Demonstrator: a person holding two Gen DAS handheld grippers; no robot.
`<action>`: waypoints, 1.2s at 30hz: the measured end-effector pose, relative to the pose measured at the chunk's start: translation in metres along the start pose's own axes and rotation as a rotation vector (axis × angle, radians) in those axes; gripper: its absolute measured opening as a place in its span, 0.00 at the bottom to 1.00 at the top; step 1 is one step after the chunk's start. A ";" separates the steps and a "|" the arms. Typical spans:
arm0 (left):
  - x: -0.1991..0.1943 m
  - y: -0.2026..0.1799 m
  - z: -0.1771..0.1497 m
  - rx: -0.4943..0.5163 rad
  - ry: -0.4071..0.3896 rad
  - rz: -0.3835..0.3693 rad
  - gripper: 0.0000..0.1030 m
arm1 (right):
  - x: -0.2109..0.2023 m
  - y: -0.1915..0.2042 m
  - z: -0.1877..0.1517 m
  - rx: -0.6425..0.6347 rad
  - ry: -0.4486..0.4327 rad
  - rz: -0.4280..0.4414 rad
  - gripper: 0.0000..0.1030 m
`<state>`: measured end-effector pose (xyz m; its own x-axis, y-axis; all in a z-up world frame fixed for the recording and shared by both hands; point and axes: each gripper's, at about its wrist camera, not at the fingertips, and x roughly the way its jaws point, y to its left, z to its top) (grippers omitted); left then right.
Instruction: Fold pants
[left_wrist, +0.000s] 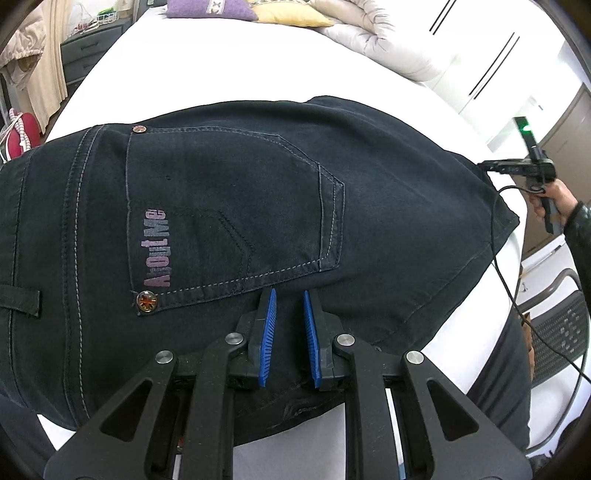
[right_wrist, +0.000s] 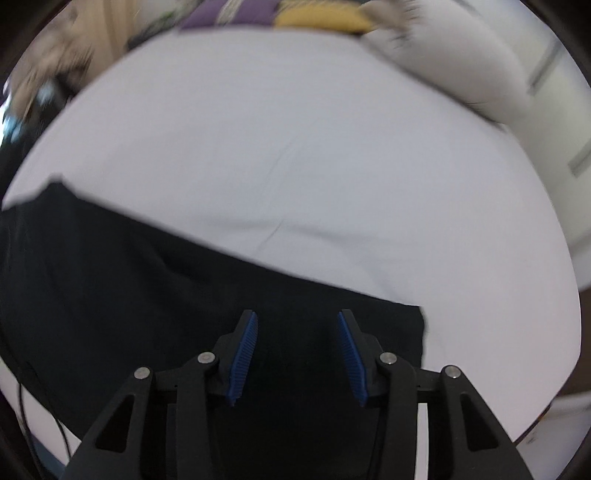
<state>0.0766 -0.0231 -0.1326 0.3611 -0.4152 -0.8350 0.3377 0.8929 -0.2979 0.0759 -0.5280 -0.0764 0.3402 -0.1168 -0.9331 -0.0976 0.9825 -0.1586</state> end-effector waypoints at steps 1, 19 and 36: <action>0.000 0.001 0.001 -0.002 0.000 -0.002 0.15 | 0.009 0.003 0.001 -0.022 0.026 -0.001 0.47; -0.006 -0.024 0.015 0.054 0.001 0.041 0.15 | -0.020 -0.024 -0.020 0.570 -0.296 -0.144 0.27; 0.156 -0.157 0.161 0.292 0.152 -0.146 0.15 | 0.004 -0.035 -0.066 0.695 -0.142 -0.151 0.00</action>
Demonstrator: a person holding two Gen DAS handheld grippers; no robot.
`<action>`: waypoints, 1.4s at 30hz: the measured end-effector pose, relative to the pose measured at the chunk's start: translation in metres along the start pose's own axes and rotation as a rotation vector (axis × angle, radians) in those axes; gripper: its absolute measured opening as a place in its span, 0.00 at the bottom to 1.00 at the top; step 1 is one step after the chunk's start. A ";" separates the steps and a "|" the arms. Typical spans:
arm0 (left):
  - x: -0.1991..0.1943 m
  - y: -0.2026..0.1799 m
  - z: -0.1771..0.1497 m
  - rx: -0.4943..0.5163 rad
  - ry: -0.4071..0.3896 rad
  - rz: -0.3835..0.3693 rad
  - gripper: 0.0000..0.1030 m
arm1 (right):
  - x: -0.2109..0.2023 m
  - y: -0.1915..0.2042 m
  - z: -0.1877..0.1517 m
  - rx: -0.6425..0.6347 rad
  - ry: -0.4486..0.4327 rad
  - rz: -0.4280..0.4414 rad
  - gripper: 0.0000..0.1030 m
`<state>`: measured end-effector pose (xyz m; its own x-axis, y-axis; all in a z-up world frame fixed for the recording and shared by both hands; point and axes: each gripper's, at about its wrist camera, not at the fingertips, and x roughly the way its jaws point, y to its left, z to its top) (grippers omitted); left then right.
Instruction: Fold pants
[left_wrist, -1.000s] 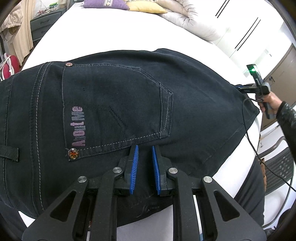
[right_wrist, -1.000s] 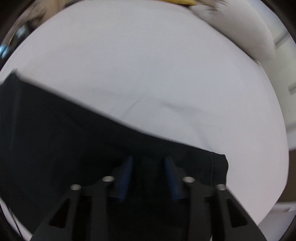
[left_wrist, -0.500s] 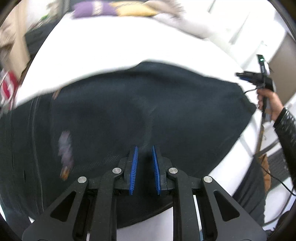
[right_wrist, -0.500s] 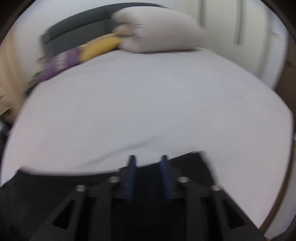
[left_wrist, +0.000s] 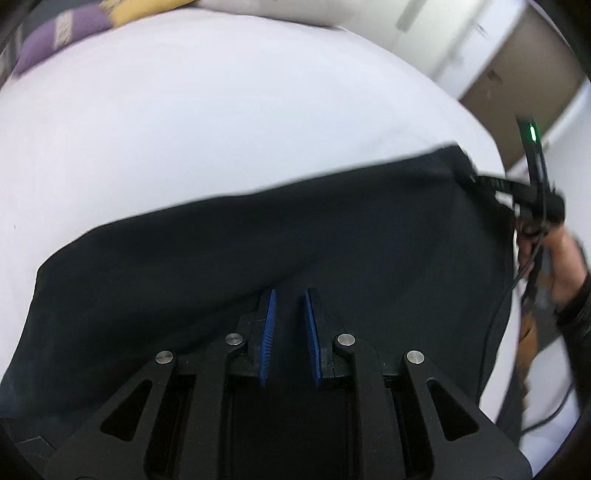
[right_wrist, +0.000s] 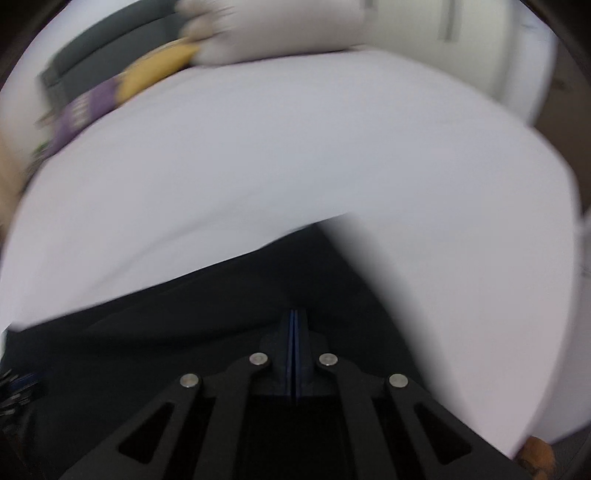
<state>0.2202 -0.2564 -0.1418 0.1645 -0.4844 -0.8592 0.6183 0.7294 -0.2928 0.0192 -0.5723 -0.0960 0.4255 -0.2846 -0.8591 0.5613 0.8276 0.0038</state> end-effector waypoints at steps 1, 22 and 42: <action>-0.002 0.004 0.001 -0.008 -0.009 0.006 0.15 | -0.004 -0.011 0.002 0.039 -0.022 -0.022 0.00; -0.053 0.034 -0.076 -0.124 -0.109 0.101 0.15 | -0.050 0.018 -0.107 0.390 0.032 0.623 0.00; -0.022 0.031 -0.062 -0.334 -0.106 -0.083 0.15 | -0.005 0.215 -0.068 0.277 0.312 0.870 0.00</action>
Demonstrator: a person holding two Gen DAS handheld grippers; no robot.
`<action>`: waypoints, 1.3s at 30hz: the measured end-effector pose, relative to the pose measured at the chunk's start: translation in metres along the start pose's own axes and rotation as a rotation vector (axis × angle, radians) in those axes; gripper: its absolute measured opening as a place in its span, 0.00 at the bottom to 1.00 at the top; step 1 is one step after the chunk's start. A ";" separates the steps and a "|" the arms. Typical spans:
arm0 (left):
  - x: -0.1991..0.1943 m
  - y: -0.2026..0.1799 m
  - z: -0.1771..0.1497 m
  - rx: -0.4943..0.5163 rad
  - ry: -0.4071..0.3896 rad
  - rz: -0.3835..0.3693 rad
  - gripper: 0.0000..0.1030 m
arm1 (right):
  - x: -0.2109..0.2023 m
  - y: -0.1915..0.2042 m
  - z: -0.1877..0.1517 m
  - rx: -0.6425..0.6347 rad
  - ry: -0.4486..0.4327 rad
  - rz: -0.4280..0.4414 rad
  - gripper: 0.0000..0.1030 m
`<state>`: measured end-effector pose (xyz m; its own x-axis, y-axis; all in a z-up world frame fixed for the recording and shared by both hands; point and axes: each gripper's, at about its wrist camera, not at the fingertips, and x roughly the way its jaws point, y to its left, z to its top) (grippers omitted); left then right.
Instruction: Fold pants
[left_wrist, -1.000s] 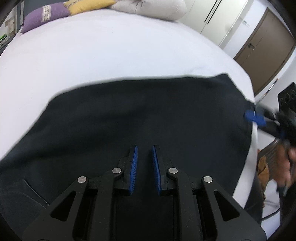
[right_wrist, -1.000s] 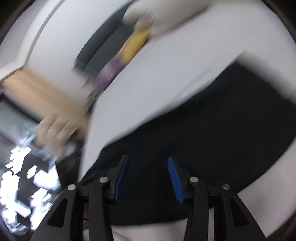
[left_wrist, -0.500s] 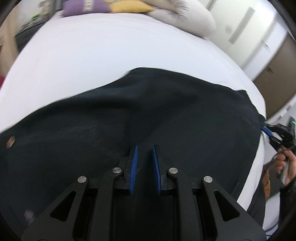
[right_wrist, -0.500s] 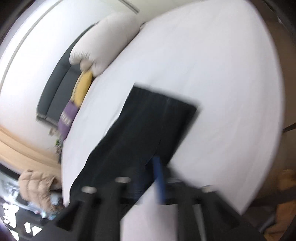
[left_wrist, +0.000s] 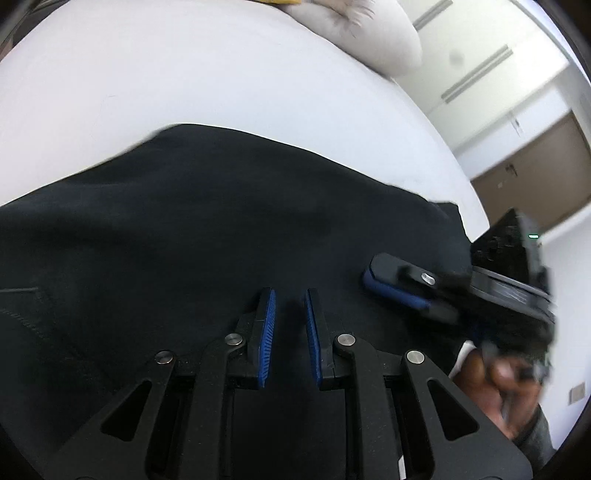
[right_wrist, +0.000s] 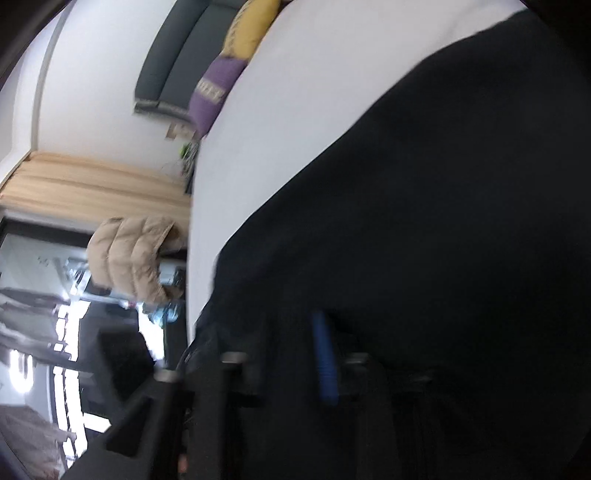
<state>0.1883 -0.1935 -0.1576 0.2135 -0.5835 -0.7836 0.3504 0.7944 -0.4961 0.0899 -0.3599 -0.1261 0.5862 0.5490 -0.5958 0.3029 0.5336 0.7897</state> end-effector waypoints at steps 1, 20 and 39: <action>-0.003 0.007 0.000 -0.005 -0.007 -0.003 0.15 | -0.001 -0.010 0.001 0.029 -0.017 0.006 0.00; -0.115 0.088 -0.064 -0.129 -0.171 0.102 0.15 | -0.272 -0.173 0.041 0.287 -0.665 -0.192 0.17; -0.104 0.045 -0.116 -0.047 -0.131 -0.007 0.15 | 0.002 -0.035 -0.068 0.020 -0.024 0.079 0.00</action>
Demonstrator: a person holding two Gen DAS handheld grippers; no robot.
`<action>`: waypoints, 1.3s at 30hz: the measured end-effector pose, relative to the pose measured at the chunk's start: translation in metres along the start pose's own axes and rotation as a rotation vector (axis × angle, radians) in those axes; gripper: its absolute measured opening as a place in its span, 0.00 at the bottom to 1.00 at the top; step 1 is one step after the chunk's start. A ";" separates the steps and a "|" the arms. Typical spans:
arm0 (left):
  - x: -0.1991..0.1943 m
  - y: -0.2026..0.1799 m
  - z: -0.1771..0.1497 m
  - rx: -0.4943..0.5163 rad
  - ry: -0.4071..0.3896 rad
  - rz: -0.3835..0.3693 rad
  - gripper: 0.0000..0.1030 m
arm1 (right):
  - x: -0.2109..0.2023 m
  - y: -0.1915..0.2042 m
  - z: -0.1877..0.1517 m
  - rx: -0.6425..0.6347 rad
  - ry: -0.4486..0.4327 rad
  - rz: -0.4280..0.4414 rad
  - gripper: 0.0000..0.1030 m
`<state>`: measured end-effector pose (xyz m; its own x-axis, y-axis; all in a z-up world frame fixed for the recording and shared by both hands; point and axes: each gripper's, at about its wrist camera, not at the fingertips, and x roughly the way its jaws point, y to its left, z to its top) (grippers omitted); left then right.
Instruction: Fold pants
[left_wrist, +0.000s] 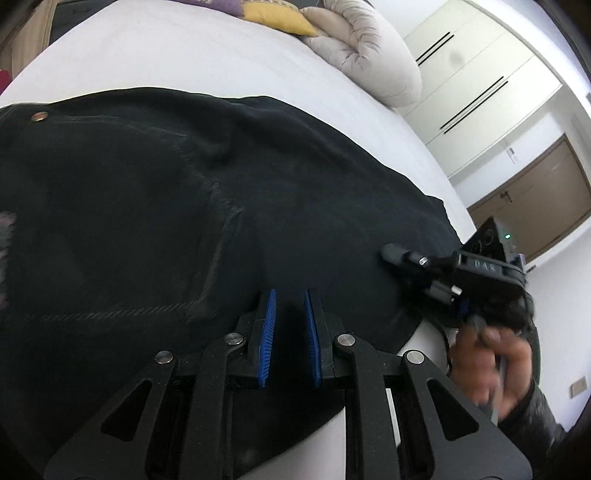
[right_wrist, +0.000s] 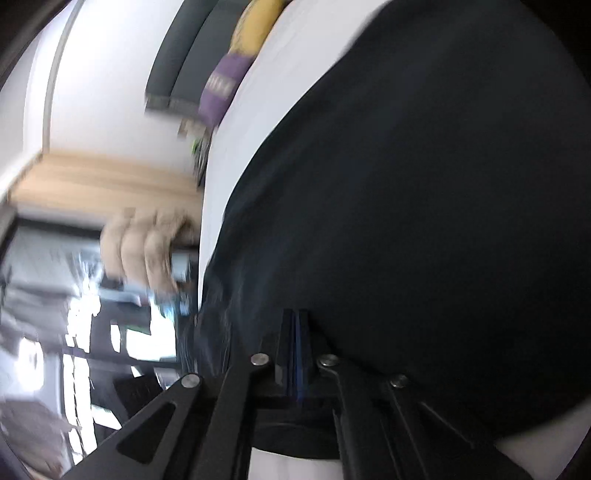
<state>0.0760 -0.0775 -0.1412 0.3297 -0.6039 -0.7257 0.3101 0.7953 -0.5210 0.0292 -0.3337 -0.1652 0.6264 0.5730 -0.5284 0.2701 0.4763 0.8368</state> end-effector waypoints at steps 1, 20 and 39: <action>-0.003 0.002 -0.002 0.006 -0.001 0.002 0.15 | -0.014 -0.012 0.006 0.015 -0.048 -0.019 0.00; -0.023 -0.008 -0.012 0.031 -0.022 0.040 0.15 | -0.292 -0.090 0.064 0.143 -0.704 -0.372 0.46; 0.097 -0.017 0.130 0.029 0.111 0.016 0.15 | 0.039 0.020 0.096 -0.012 0.040 -0.065 0.00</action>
<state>0.2186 -0.1564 -0.1439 0.2344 -0.5802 -0.7800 0.3321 0.8019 -0.4966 0.1294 -0.3654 -0.1554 0.5780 0.5666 -0.5873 0.3004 0.5214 0.7987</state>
